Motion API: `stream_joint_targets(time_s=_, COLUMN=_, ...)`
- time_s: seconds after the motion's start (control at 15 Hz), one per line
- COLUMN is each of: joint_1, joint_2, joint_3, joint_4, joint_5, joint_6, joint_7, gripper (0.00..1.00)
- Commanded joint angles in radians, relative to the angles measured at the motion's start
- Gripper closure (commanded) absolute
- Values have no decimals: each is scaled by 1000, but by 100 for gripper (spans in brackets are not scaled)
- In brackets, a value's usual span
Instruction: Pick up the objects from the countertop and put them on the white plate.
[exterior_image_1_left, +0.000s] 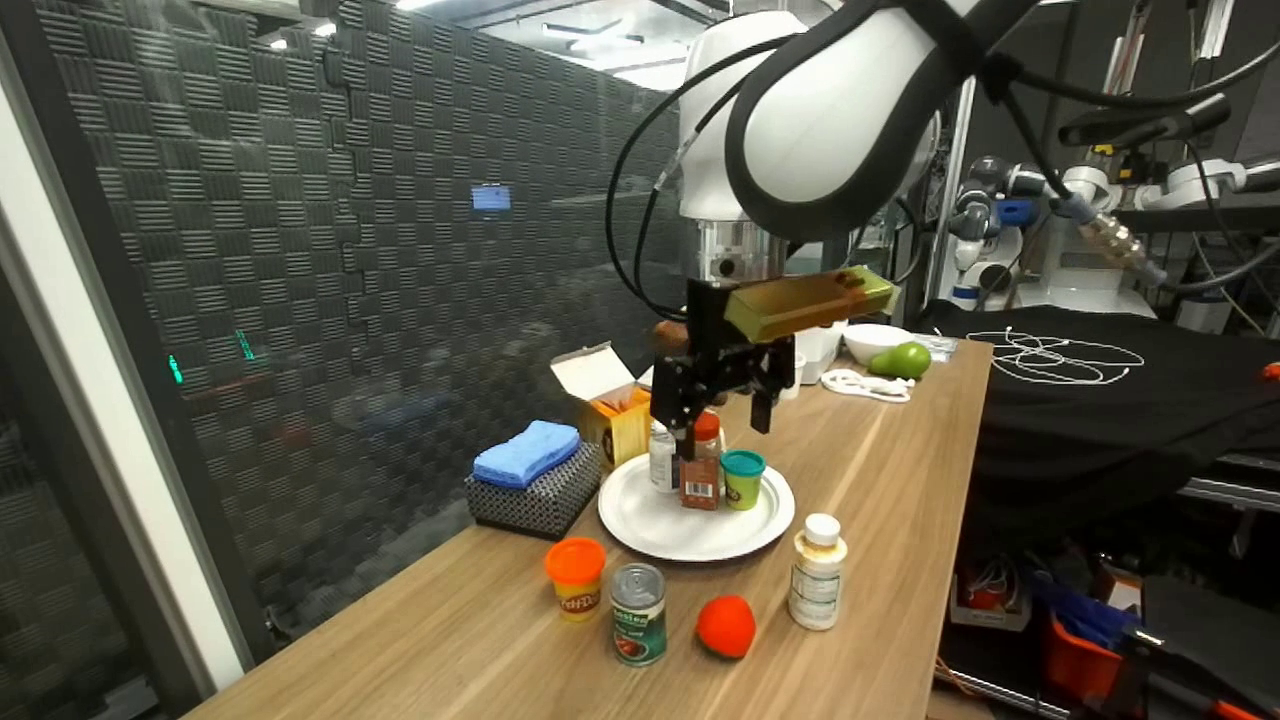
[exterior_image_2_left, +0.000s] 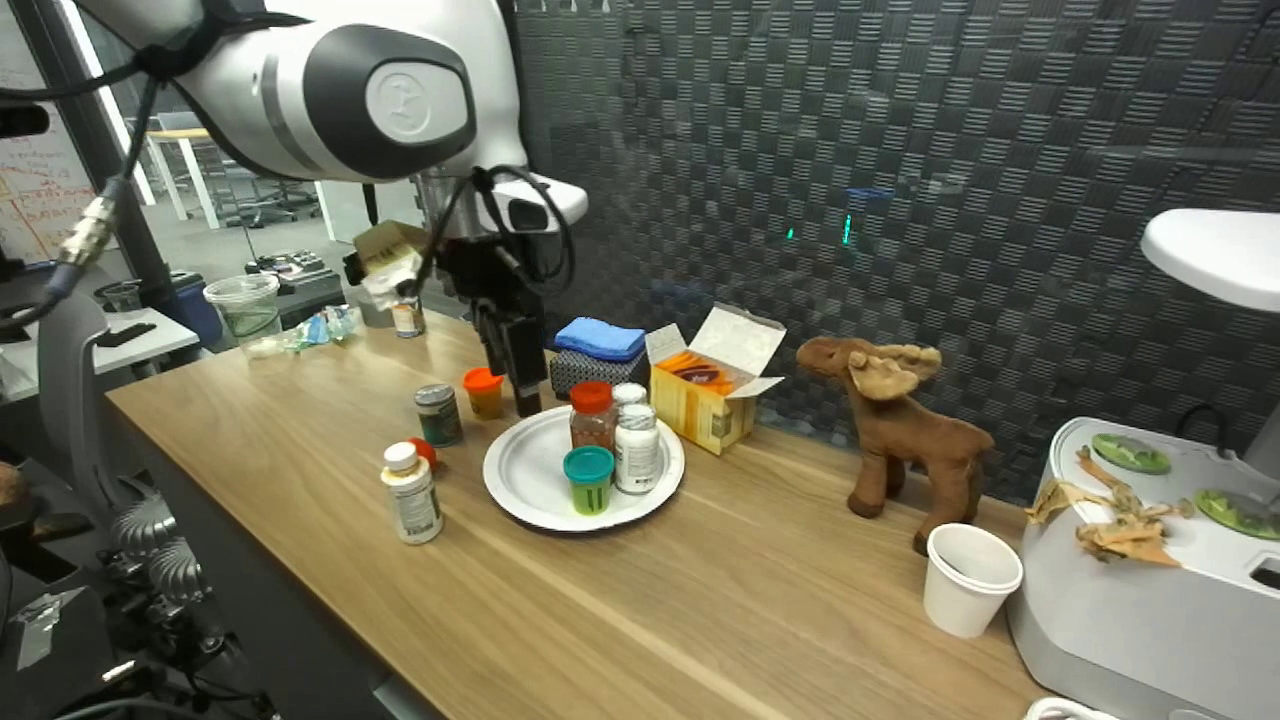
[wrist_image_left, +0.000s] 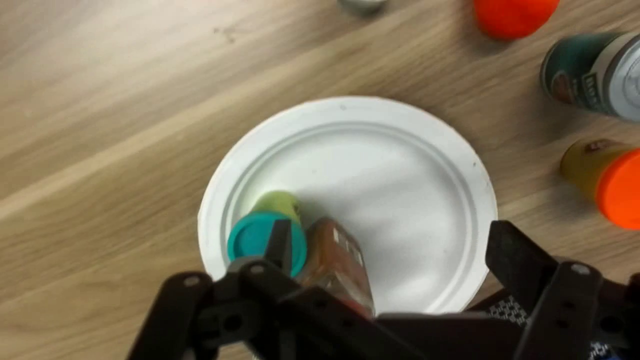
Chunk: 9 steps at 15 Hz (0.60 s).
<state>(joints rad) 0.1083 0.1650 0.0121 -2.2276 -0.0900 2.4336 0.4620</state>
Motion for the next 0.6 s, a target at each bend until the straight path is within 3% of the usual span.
stream_joint_targets(time_s=0.0, joint_1=25, joint_2=-93, joint_3=31, joint_4=-163, joint_5=71, joint_6=89, joint_7=99, gripper=0)
stream_joint_targets(time_s=0.2, joint_1=35, joint_2=-123, joint_3=41, joint_4=-251, joint_5=74, joint_6=182, joint_7=200, gripper=0)
stream_joint_targets(time_s=0.53, joint_1=22, joint_2=-184, joint_3=17, joint_4=-358, joint_5=-65, joint_6=304, joint_7=429, gripper=0)
